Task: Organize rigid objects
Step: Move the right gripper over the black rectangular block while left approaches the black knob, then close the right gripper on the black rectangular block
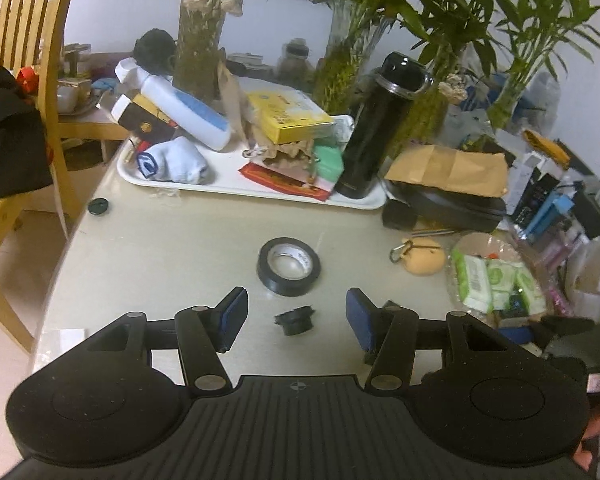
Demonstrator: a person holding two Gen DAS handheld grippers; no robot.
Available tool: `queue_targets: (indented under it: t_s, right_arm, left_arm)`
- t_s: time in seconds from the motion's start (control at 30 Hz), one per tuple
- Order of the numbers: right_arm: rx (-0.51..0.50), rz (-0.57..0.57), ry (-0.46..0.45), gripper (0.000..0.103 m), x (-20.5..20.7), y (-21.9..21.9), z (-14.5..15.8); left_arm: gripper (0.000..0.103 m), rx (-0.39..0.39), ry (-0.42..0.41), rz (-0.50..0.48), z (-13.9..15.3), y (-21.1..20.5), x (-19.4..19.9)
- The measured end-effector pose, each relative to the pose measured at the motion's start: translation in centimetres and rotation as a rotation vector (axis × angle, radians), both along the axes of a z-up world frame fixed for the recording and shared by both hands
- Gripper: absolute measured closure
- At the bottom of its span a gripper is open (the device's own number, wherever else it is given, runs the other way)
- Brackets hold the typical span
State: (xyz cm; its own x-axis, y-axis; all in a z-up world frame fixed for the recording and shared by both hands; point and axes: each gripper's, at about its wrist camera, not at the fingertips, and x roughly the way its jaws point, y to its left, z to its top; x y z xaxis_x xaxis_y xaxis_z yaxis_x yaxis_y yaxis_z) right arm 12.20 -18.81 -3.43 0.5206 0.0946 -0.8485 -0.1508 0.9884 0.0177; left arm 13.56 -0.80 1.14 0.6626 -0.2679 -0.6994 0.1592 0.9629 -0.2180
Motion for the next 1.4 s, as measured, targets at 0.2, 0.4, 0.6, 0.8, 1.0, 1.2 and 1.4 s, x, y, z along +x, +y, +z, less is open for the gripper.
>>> queue_targets:
  t_s: [0.2,0.4,0.6,0.8,1.0,1.2,1.4]
  right_arm:
    - [0.007,0.021,0.007,0.000,1.7,0.9,-0.4]
    - [0.022,0.029,0.035,0.001,3.5,1.9,-1.3]
    - [0.005,0.036,0.054,0.009,5.4,3.0,-2.4]
    - [-0.018,0.006,0.104,0.027,6.7,3.2,-4.0]
    - [-0.039,0.009,0.100,0.074,7.2,3.6,-4.5]
    - [-0.028,0.014,0.078,0.086,6.9,3.5,-3.8]
    - [-0.002,0.012,0.042,0.086,6.8,3.1,-1.4]
  left_arm:
    - [0.050,-0.003,0.012,0.010,0.2,0.4,0.0]
    - [0.050,0.002,0.019,0.022,0.2,0.9,0.0]
    - [0.050,0.004,0.029,0.023,0.1,1.0,0.1]
    - [0.050,0.013,0.043,0.024,0.0,1.0,0.3]
    - [0.050,0.025,0.063,0.018,-0.4,0.9,0.3]
    - [0.050,0.034,0.090,0.016,-1.1,0.8,0.4]
    - [0.050,0.065,0.089,-0.009,-1.3,0.1,0.4]
